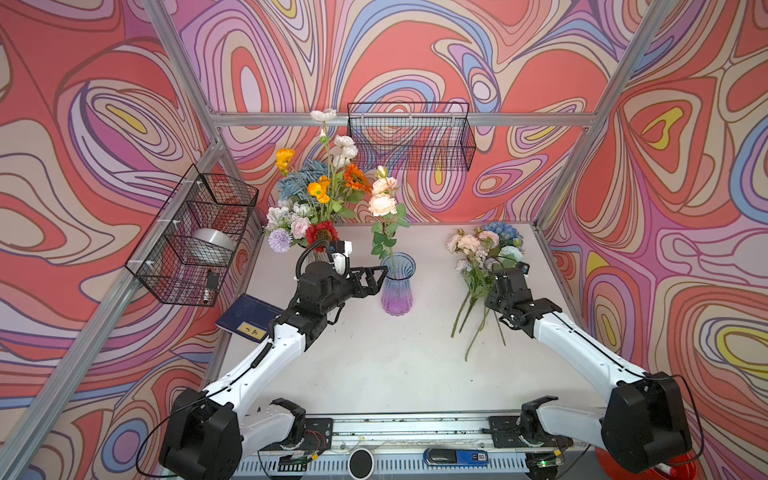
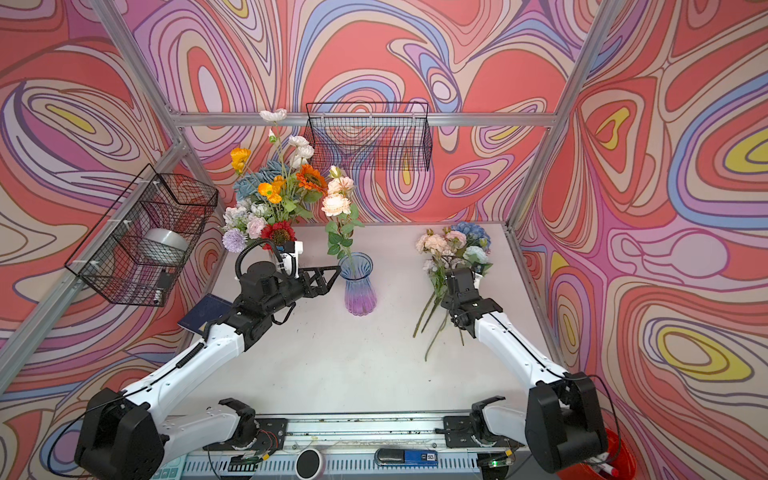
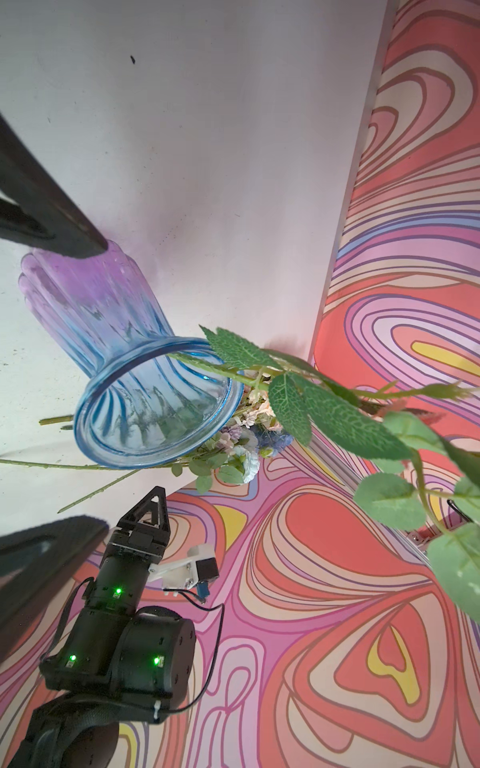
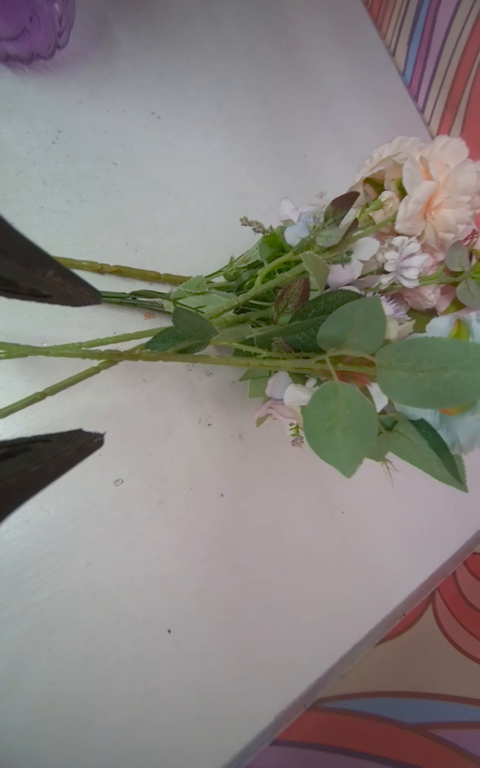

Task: Arrange the flowers into the vase
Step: 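Move the right gripper back to the bunch and grasp a stem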

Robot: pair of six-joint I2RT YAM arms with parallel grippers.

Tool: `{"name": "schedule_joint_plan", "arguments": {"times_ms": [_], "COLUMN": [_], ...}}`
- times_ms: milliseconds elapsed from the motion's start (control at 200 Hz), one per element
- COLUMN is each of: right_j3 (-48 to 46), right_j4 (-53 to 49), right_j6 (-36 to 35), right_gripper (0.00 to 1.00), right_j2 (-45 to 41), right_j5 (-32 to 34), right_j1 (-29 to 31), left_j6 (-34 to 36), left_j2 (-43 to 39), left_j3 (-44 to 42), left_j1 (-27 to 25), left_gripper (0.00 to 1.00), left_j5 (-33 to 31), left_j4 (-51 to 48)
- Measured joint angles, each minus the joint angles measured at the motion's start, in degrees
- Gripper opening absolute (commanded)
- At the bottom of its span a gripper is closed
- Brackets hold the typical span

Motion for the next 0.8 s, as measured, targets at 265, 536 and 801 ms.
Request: {"name": "schedule_joint_plan", "arguments": {"times_ms": [265,536,801], "right_j3": [-3.04,-3.04,-3.06], "right_j4": [7.67,12.55,16.63], "right_j6": [2.60,2.89,2.10], "right_gripper": [0.37,0.25,0.21], "right_j2": [1.40,8.57,10.51], "right_j5": [-8.68,-13.25,-14.71], "right_j1": [-5.09,-8.07,-8.66], "left_j6": [-2.32,-2.71,-2.71], "left_j2": [1.68,0.09,0.09], "left_j3": [-1.92,-3.72,-3.63], "left_j1": [0.00,0.00,0.00], "left_gripper": [1.00,1.00,1.00], "left_j5": [0.02,-1.20,-1.29], "left_j4": [3.19,3.39,3.39]}}
